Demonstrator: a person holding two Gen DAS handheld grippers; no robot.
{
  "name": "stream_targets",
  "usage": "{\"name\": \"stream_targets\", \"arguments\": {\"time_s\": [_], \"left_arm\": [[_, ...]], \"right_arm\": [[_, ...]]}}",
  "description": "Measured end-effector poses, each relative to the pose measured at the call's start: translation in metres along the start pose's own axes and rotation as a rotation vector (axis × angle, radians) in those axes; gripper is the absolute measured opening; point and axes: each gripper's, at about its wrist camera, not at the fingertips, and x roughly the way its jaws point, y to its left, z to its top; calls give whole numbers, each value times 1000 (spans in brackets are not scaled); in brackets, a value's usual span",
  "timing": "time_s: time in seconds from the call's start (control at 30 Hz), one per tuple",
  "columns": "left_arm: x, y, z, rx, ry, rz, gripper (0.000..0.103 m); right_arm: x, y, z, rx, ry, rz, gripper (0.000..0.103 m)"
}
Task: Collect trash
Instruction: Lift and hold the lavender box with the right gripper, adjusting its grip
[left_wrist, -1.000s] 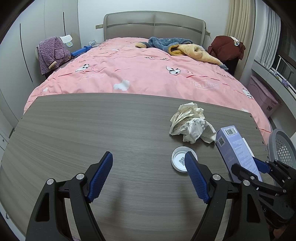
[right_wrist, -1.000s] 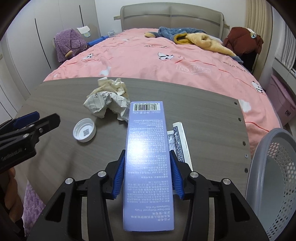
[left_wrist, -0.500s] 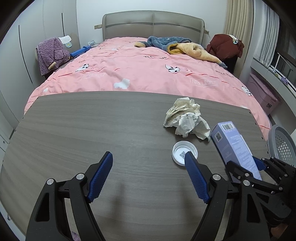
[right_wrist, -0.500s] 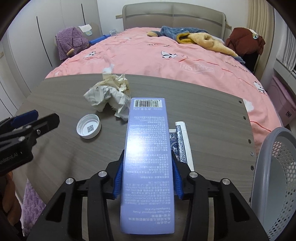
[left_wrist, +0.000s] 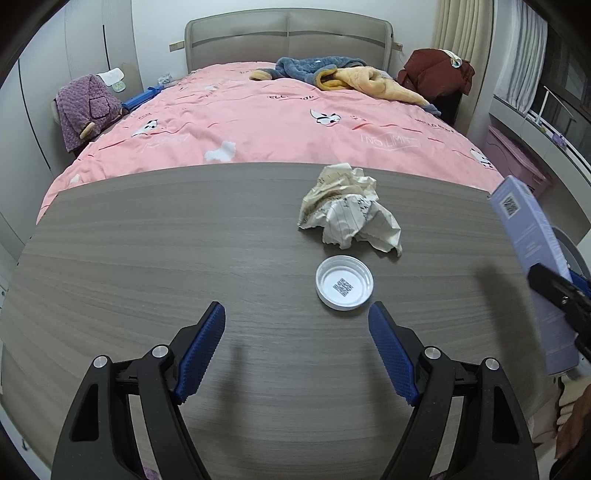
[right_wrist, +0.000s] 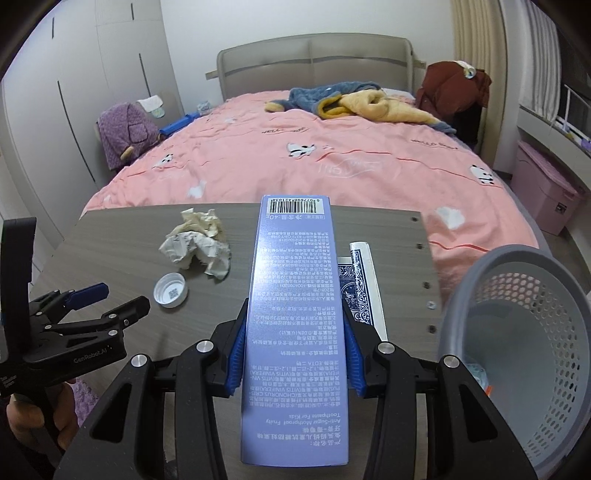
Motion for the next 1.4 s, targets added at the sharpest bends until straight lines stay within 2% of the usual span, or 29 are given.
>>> {"name": "stream_targets", "arguments": {"time_s": [0.27,0.7,0.77,0.8,0.87,0.9,1.13,1.4], "left_arm": [[8,-8,-2,14,23,-6,76],[7,-8,1,15,19,21,76],[7,-8,1,15,19,21,76],[7,-8,1,16,19,21,76],[7,-9,2,16,18,21,76],[7,-9,2,16,17,20,76],[6,-9,1,16,12,13,76],[5,-8,0,14,9,9,76]], "right_arm": [[-4,-19,-10,39,15,-12,43],[46,10,-13,-13,62,64,43],[47,11,-13,-14,65,71,46],[47,10,-13,-15,64,73,56],[42,8,-13,-11,46,64,66],[38,6,-14,-8,35,62,67],[21,-11,-16,28,20,40,67],[14,-9,-15,27,22,96,53]]}}
